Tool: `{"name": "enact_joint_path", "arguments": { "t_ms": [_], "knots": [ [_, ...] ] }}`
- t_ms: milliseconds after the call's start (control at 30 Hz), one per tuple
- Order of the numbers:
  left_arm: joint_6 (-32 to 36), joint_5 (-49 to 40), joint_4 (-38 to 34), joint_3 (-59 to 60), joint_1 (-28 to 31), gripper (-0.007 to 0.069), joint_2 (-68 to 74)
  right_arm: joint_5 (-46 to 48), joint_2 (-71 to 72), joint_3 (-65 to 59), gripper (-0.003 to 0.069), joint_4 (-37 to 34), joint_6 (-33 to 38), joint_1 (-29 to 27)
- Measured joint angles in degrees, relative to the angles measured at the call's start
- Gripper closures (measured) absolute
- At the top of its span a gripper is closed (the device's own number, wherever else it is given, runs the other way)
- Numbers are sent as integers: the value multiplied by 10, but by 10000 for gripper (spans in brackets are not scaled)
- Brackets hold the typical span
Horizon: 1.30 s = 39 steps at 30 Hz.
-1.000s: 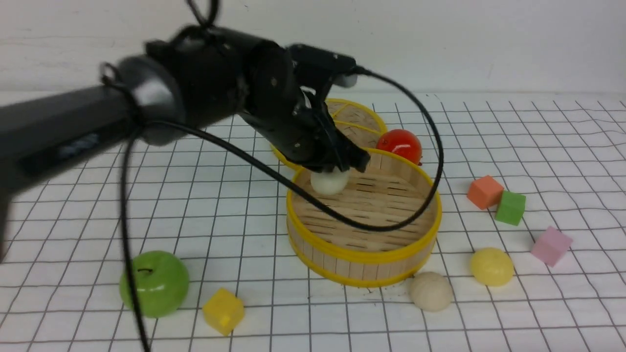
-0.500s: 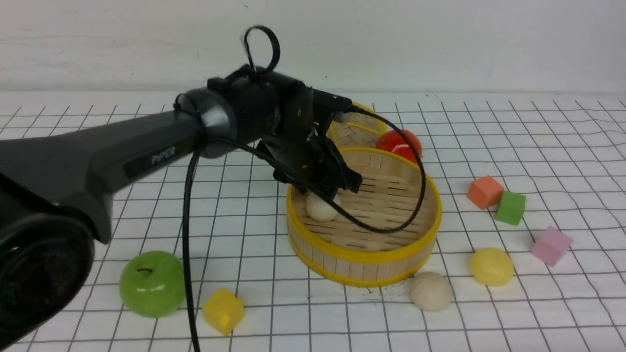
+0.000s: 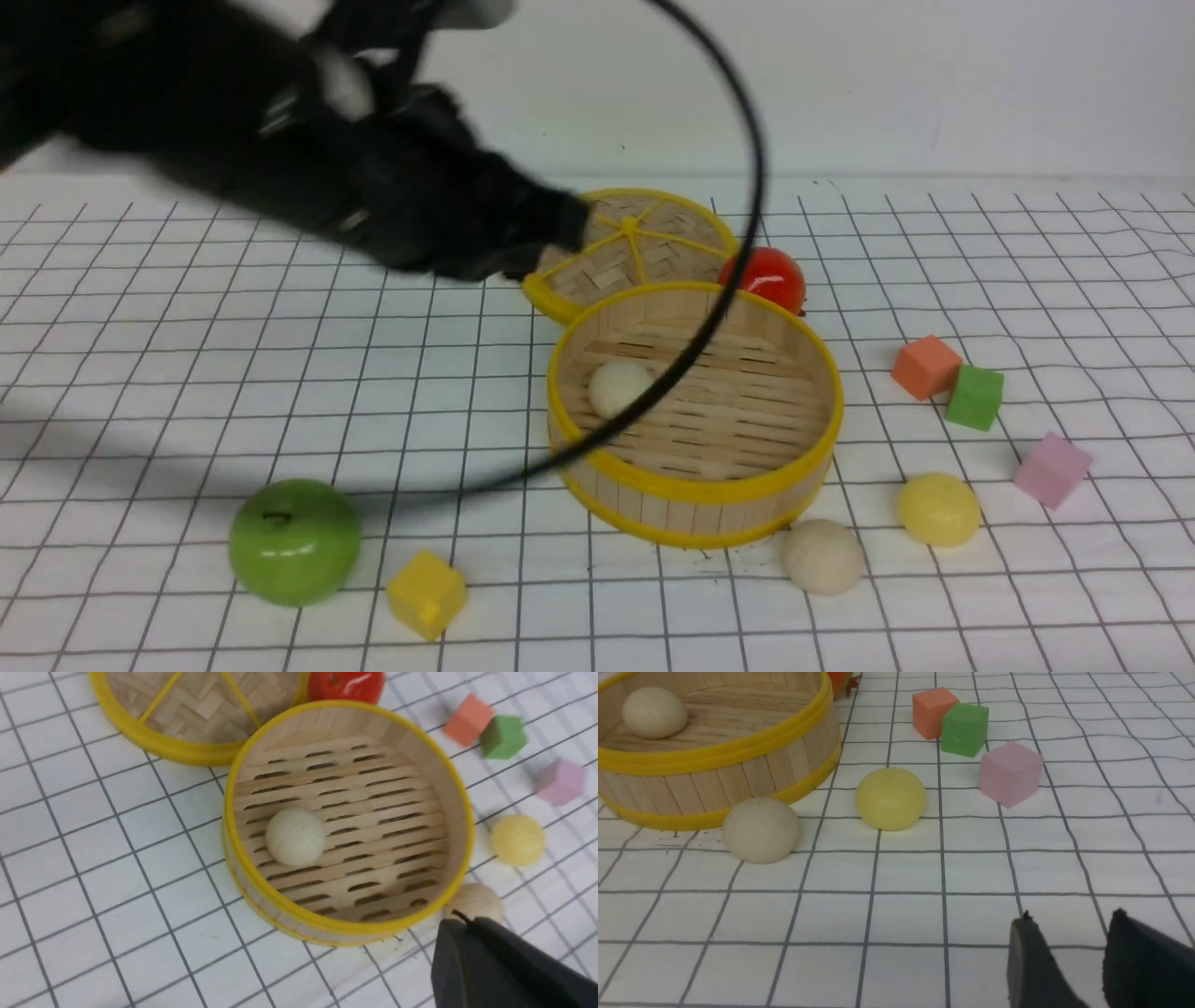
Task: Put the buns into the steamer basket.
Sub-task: Use the right arm to grab a steamed stuffed bun
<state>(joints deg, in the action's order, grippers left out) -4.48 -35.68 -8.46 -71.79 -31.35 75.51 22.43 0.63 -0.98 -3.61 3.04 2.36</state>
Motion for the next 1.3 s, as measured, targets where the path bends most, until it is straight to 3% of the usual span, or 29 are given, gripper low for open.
{"name": "enact_joint_path", "arguments": {
  "t_ms": [67, 233, 367, 600, 667, 767, 833, 1000, 1167, 1300],
  "knots": [
    [10, 82, -17, 151, 0, 638, -123, -1, 0, 0, 419, 19, 2, 0],
    [12, 216, -51, 382, 0, 638, -360, -28, 0, -4, 419, 26, -13, 0],
    [12, 285, -81, 509, 0, 638, -519, -116, 0, -6, 419, -66, -101, 0],
    [13, 300, -85, 615, 0, 638, -687, -206, 0, 0, 421, -176, -210, 0],
    [13, 300, -85, 627, 0, 638, -713, -179, -3, 17, 431, -182, -220, 0],
    [13, 309, -85, 651, 0, 638, -750, -66, -62, 104, 487, -168, -207, 0],
    [14, 312, -85, 672, 0, 638, -761, 78, -188, 230, 557, -145, -137, 0],
    [14, 301, -85, 700, 0, 638, -761, 269, -418, 413, 634, -136, -15, 0],
    [14, 284, -85, 717, 0, 638, -761, 318, -606, 508, 657, -145, 9, 17],
    [14, 261, -85, 719, 0, 638, -761, 305, -719, 552, 659, -139, 10, 89]
  ]
}}
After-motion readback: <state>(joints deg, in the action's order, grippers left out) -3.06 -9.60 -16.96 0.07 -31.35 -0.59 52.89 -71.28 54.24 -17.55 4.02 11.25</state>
